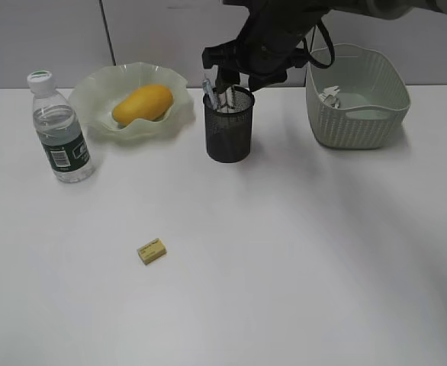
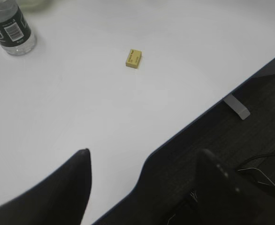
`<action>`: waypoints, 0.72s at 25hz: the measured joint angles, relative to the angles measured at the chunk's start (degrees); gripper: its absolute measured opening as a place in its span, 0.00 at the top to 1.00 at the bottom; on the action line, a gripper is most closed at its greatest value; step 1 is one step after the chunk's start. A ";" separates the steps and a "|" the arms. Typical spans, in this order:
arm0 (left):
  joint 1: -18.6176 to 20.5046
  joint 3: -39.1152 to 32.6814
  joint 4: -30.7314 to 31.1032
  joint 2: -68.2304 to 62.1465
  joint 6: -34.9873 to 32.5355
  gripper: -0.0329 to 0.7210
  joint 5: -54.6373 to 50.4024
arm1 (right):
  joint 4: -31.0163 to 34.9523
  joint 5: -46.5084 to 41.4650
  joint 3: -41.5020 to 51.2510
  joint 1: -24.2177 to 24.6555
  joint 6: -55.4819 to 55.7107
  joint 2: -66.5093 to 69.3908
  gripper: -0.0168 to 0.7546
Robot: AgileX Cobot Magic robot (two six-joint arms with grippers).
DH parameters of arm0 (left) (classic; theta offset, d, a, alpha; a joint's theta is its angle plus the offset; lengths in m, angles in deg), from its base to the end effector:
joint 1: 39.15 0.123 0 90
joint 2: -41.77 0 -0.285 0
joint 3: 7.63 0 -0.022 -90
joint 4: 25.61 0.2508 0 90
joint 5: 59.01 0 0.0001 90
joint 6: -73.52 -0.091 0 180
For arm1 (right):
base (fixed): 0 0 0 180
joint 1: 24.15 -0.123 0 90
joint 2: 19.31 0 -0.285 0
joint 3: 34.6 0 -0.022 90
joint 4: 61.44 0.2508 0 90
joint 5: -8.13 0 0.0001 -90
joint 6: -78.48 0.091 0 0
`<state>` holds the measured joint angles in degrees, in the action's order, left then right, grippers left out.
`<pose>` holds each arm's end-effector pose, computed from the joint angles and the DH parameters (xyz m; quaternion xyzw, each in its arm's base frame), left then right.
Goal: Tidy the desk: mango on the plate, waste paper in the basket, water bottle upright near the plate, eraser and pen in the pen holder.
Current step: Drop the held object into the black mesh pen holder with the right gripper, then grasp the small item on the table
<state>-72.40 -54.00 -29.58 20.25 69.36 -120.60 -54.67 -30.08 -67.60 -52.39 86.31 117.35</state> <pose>0.0213 -0.0206 0.2846 0.2881 0.8567 -0.1406 0.4041 0.4483 0.2483 0.2095 -0.1357 0.9342 0.1482 0.2947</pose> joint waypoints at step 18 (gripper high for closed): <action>0.00 0.00 0.00 0.00 0.00 0.27 0.00 | -12.24 -27.82 -0.40 0.00 -2.82 -10.64 0.36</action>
<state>-72.40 -54.00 -29.58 20.25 69.36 -120.60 -66.91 -57.89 -68.00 -52.39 83.50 106.71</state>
